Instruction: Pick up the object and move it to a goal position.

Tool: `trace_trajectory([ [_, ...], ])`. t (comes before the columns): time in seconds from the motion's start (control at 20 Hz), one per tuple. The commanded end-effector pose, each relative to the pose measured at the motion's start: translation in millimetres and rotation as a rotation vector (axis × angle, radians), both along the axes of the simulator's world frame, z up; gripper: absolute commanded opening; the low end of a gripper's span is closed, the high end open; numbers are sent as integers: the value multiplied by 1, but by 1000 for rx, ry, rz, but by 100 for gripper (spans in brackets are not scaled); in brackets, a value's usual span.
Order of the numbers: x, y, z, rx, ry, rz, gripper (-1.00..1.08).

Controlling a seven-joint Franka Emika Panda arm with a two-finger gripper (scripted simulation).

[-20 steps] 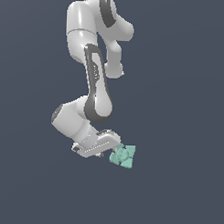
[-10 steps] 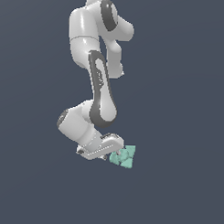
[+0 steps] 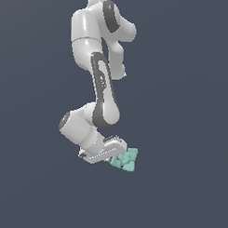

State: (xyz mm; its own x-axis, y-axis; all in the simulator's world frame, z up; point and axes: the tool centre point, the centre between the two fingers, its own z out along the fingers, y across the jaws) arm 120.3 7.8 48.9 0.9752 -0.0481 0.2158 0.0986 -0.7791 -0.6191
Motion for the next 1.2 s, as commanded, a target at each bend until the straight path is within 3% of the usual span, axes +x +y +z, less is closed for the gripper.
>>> trace_trajectory([
  [0.0,-2,0,-4,0,6,0,-100],
  [0.65,-6,19,29,-1,1,0,-100],
  [1.15,-20,75,115,-2,3,1,-100],
])
